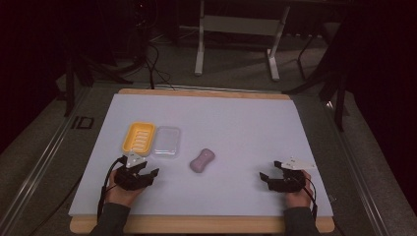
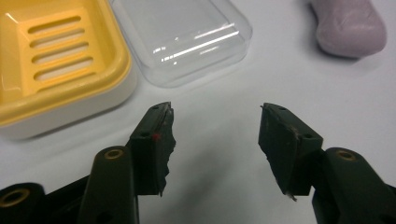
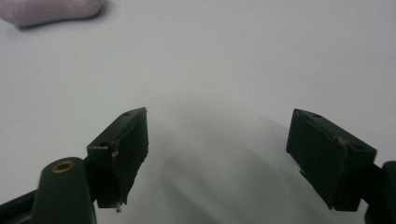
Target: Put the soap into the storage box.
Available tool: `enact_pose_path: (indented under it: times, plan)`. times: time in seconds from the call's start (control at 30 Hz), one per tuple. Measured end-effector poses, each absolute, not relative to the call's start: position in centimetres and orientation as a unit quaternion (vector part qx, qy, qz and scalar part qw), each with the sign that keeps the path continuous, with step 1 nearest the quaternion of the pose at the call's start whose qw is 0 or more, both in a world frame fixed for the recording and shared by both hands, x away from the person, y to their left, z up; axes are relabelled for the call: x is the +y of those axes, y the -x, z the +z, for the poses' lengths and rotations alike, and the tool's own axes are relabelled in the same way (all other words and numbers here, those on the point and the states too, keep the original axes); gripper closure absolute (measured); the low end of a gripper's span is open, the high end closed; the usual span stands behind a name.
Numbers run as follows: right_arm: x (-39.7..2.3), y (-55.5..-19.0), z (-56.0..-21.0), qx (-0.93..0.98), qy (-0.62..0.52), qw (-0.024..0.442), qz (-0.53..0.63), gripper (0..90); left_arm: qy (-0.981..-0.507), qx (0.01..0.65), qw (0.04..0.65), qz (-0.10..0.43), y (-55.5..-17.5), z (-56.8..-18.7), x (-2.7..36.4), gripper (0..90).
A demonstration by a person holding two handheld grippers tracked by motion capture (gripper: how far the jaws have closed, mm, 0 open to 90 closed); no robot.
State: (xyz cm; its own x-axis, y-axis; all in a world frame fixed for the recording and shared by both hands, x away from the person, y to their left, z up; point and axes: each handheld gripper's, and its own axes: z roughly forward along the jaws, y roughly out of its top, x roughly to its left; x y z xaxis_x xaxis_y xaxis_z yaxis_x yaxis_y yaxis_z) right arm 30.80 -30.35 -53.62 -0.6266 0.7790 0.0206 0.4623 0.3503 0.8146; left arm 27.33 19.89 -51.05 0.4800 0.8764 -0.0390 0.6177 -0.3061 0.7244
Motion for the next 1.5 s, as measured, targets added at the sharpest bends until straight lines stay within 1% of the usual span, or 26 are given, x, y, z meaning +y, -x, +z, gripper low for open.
enact_pose_path:
  times: [0.2, 0.5, 1.03, 1.5]
  plan:
    - [-30.3, -30.6, -53.6, 0.8, -0.383, 0.2, 0.417, 22.1, -0.792, 0.468, 0.352, 0.172, -27.7, -50.7, 19.6, 47.3]
    - [-30.3, -30.5, -53.6, 0.8, -0.38, 0.202, 0.418, 21.7, -0.799, 0.461, 0.351, 0.16, -28.4, -50.4, 18.8, 47.1]
    - [-30.3, -30.5, -53.6, 0.8, -0.38, 0.199, 0.419, 22.1, -0.815, 0.446, 0.338, 0.152, -29.8, -48.6, 17.1, 46.8]
    - [-30.4, -30.6, -53.6, 0.796, -0.384, 0.198, 0.425, 21.8, -0.816, 0.443, 0.341, 0.147, -31.0, -47.5, 15.4, 46.4]
